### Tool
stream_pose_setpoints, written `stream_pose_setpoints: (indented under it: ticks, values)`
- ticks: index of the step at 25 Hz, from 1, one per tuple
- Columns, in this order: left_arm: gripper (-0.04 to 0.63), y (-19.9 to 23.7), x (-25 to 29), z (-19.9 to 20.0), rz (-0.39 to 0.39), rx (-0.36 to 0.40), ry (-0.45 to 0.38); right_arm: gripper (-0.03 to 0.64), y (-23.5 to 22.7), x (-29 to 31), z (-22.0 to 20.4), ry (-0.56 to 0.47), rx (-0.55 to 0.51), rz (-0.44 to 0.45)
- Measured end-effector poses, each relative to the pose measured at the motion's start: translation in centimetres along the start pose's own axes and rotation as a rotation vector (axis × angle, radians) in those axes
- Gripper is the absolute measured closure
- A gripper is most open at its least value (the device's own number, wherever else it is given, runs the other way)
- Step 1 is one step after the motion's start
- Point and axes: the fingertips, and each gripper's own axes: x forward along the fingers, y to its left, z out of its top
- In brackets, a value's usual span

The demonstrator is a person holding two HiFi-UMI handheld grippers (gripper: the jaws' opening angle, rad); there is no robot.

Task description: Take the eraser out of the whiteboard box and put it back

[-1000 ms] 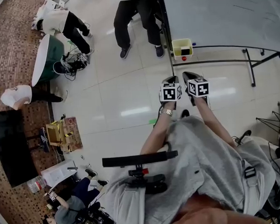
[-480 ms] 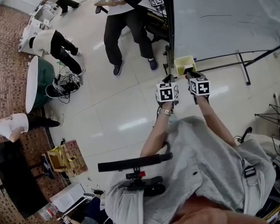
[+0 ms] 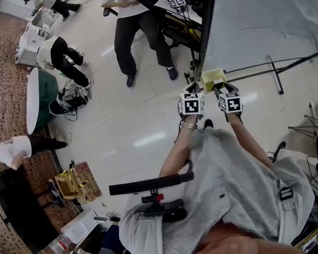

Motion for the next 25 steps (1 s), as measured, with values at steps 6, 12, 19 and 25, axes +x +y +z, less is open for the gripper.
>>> stream_pose_setpoints:
  ticks: [6, 12, 19, 25]
  values:
    - [0.592, 0.4, 0.5, 0.5, 0.007, -0.003, 0.002, 0.321, 0.8, 1.3, 0.0, 0.027, 0.013, 0.031]
    - [0.592, 0.0, 0.8, 0.2, 0.004, 0.005, 0.001, 0.285, -0.2, 1.1, 0.2, 0.012, -0.018, -0.045]
    - [0.592, -0.2, 0.9, 0.1, 0.008, 0.001, 0.004, 0.285, -0.3, 2.4, -0.4, 0.035, -0.024, 0.004]
    - [0.592, 0.3, 0.7, 0.3, 0.017, -0.006, -0.003, 0.307, -0.1, 3.9, -0.8, 0.065, -0.035, -0.004]
